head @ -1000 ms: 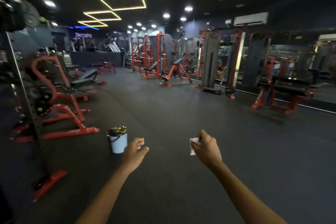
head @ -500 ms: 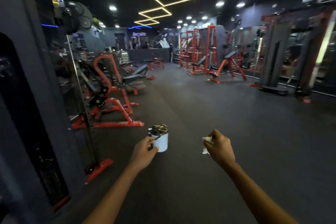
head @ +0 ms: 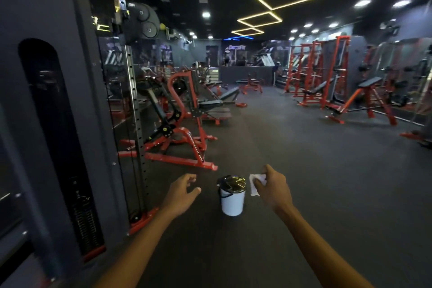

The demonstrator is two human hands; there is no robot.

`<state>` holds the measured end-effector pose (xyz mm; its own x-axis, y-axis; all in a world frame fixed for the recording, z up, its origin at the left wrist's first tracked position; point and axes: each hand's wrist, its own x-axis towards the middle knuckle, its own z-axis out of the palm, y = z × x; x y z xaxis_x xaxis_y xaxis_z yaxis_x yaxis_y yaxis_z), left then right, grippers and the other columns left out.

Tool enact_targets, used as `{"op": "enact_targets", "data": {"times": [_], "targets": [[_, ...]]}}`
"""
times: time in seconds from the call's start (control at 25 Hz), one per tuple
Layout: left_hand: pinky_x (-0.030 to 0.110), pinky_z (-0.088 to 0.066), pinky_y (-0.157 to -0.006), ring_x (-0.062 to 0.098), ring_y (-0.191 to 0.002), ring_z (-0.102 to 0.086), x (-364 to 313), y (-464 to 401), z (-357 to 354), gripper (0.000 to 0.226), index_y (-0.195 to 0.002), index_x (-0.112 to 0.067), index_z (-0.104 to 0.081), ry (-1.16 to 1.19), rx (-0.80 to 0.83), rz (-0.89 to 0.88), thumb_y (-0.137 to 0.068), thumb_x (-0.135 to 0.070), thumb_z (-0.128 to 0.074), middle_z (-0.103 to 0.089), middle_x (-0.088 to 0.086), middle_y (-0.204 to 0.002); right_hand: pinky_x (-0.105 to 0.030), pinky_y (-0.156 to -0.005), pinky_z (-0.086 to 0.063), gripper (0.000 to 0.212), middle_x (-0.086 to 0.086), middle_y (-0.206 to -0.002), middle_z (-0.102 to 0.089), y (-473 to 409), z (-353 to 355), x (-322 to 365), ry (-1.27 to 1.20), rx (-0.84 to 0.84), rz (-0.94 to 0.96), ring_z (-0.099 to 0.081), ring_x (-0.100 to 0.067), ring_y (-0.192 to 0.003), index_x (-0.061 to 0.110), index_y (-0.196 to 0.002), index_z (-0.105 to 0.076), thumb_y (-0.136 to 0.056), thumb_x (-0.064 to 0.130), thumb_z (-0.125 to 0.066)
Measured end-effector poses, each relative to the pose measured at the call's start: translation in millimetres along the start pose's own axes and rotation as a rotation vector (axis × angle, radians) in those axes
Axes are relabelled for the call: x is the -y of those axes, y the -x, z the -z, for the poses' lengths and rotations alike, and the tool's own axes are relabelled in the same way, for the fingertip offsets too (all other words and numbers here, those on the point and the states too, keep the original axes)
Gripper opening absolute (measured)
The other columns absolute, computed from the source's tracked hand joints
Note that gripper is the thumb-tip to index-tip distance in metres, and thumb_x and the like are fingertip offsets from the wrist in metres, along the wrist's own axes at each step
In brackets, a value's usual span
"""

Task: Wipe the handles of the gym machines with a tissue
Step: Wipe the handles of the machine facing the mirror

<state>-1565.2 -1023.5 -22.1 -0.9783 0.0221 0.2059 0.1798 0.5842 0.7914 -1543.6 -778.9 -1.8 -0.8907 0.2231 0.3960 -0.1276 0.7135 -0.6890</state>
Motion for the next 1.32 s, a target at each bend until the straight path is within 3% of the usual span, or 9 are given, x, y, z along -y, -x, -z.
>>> {"op": "enact_targets", "data": {"times": [0.28,0.52,0.72,0.84,0.96,1.04,1.16,1.32], "targets": [[0.027,-0.041,-0.096,0.016,-0.118,-0.052,28.3,-131.7,-39.7,0.041,-0.128,-0.013,-0.052,-0.011,-0.066,0.058,-0.088,-0.016,-0.063,-0.056,0.003,-0.128,-0.017,-0.051,-0.035,0.015,0.009,-0.068,-0.05,-120.3,-71.0,-53.9,-0.051,0.125,0.04,-0.049,-0.007,-0.061,0.016,-0.078,-0.048,-0.084,0.013,-0.061],[0.03,-0.04,-0.1,0.018,-0.123,-0.049,42.6,-288.4,-62.3,0.04,-0.128,-0.013,-0.051,0.049,-0.067,0.085,-0.089,-0.015,-0.061,-0.054,0.005,-0.132,-0.016,-0.055,-0.04,0.015,0.004,-0.073,-0.054,-268.0,-110.2,-74.8,-0.011,0.137,0.082,-0.056,-0.013,-0.068,0.017,-0.09,-0.047,-0.088,0.012,-0.061],[0.03,-0.039,-0.101,0.017,-0.125,-0.048,45.2,-399.6,-78.1,0.041,-0.129,-0.013,-0.05,0.047,-0.028,0.078,-0.09,-0.014,-0.06,-0.052,0.005,-0.134,-0.019,-0.061,-0.048,0.018,-0.004,-0.086,-0.064,-370.9,-155.0,-98.1,-0.025,0.149,0.074,-0.06,-0.013,-0.073,0.008,-0.105,-0.054,-0.088,0.012,-0.061],[0.029,-0.038,-0.102,0.016,-0.126,-0.047,58.1,-457.7,-91.0,0.04,-0.129,-0.014,-0.05,0.045,-0.018,0.096,-0.09,-0.012,-0.06,-0.052,0.004,-0.134,-0.013,-0.063,-0.044,0.024,-0.01,-0.096,-0.065,-435.4,-188.3,-110.4,-0.057,0.171,0.071,-0.054,-0.007,-0.074,0.001,-0.112,-0.056,-0.089,0.007,-0.059],[0.029,-0.039,-0.102,0.016,-0.126,-0.047,83.8,-530.0,-100.2,0.045,-0.132,-0.014,-0.047,0.026,-0.054,0.123,-0.09,-0.014,-0.06,-0.05,0.004,-0.136,-0.013,-0.061,-0.044,0.029,-0.001,-0.093,-0.057,-511.2,-229.4,-119.8,-0.129,0.239,0.055,-0.055,-0.005,-0.074,0.003,-0.119,-0.052,-0.092,0.008,-0.055],[0.029,-0.039,-0.103,0.016,-0.126,-0.047,96.0,-579.0,-103.6,0.046,-0.133,-0.014,-0.046,0.009,-0.072,0.132,-0.09,-0.014,-0.06,-0.05,0.005,-0.137,-0.02,-0.062,-0.051,0.029,0.003,-0.09,-0.054,-565.2,-257.6,-127.0,-0.196,0.278,0.041,-0.062,-0.01,-0.074,0.007,-0.121,-0.05,-0.092,0.01,-0.054],[0.027,-0.038,-0.101,0.016,-0.125,-0.047,107.9,-652.5,-100.7,0.044,-0.133,-0.014,-0.047,-0.015,-0.132,0.157,-0.09,-0.016,-0.059,-0.051,0.005,-0.135,-0.027,-0.062,-0.057,0.017,-0.001,-0.092,-0.062,-648.6,-299.0,-136.0,-0.235,0.334,0.074,-0.065,-0.012,-0.073,0.014,-0.109,-0.054,-0.092,0.011,-0.055],[0.023,-0.04,-0.095,0.014,-0.12,-0.05,131.4,-735.5,-98.6,0.042,-0.131,-0.015,-0.048,-0.052,-0.179,0.204,-0.091,-0.017,-0.059,-0.052,0.003,-0.132,-0.019,-0.055,-0.053,0.014,0.0,-0.084,-0.064,-742.8,-353.2,-136.3,-0.323,0.363,0.08,-0.066,-0.009,-0.068,0.019,-0.086,-0.055,-0.091,0.006,-0.055]]}}
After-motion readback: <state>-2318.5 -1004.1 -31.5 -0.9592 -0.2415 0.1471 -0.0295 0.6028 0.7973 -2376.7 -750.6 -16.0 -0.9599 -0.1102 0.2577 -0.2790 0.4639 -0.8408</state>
